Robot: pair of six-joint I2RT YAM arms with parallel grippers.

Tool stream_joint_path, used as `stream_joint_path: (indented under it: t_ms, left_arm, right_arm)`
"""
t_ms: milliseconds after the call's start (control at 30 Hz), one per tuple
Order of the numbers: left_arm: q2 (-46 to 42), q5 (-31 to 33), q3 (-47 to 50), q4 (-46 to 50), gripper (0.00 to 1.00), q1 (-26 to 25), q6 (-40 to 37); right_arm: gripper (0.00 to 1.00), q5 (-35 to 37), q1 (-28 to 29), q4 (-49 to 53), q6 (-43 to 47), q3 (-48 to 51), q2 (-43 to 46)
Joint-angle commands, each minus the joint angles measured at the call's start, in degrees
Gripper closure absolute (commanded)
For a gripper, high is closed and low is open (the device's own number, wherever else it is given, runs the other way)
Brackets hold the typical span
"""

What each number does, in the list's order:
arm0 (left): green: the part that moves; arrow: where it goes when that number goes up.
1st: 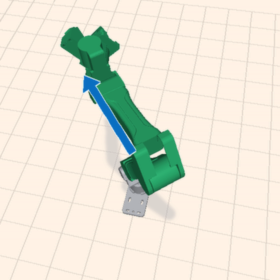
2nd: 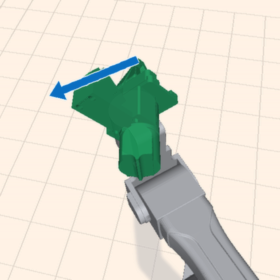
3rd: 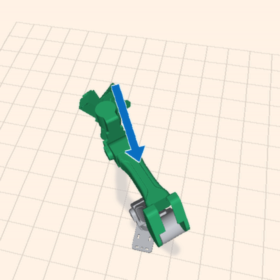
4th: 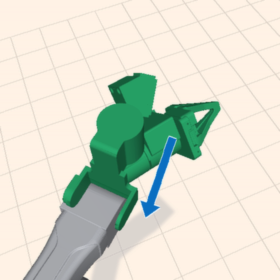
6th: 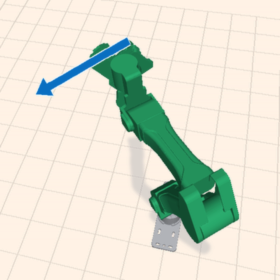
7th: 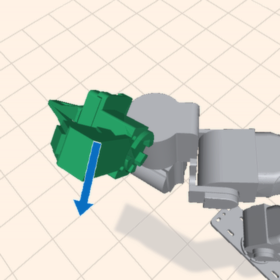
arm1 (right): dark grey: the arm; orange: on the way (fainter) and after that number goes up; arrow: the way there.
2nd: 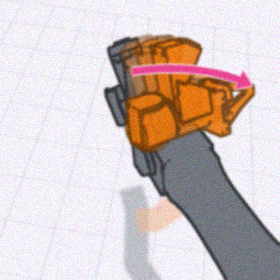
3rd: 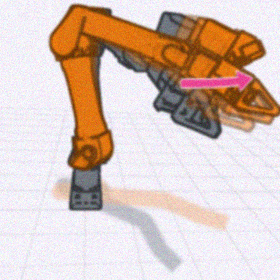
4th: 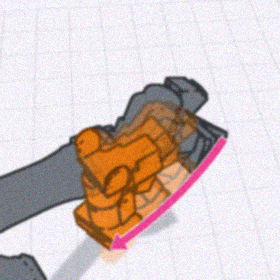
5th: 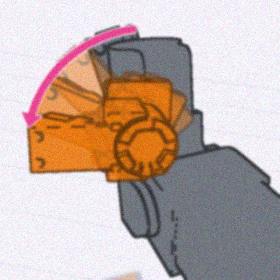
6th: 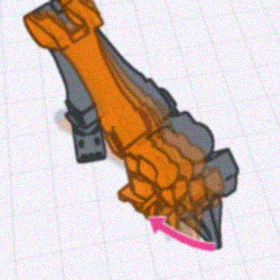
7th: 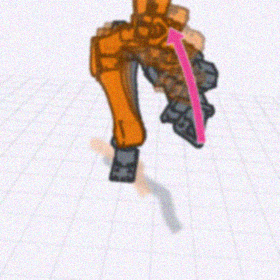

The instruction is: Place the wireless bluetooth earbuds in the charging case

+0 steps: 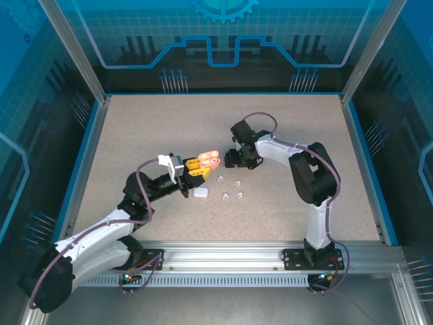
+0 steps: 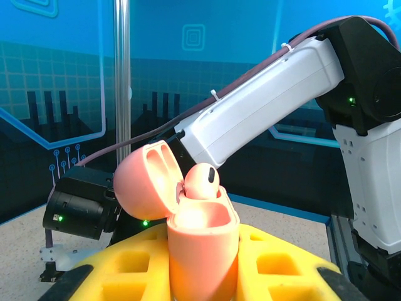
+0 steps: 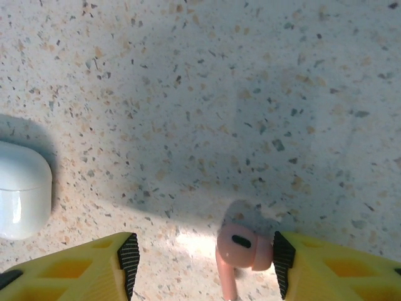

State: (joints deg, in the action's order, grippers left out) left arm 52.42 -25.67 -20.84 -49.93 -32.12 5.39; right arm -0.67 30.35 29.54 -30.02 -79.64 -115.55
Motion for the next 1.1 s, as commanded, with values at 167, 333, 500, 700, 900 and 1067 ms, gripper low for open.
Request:
stream_joint_path:
  t_ms: [167,333,500,700,900,1067]
  left_arm:
    - [-2.0,1.2,0.3,0.5,1.0,-0.4,-1.9]
    - [-2.5,1.4,0.2,1.2,1.0,-0.5,-2.1]
    - [-2.7,1.4,0.4,1.6,1.0,-0.5,-2.2]
    - [-3.1,1.6,0.4,2.1,1.0,-0.5,-2.5]
    - [-3.1,1.7,0.5,2.2,1.0,-0.4,-2.6]
    - [-3.2,1.8,0.4,2.4,1.0,-0.5,-2.6]
  right_arm:
    - [0.43,0.7,0.9,4.5,1.0,-3.7,-2.9]
    - [0.48,1.4,1.3,7.1,2.1,-5.3,-4.3]
    - [0.51,3.3,2.2,10.4,3.7,-7.5,-6.1]
    - [0.56,4.2,2.7,12.0,4.2,-8.4,-7.4]
    - [0.63,3.8,2.8,12.3,4.4,-8.4,-7.6]
    - [0.69,3.7,2.8,12.5,4.5,-8.5,-7.3]
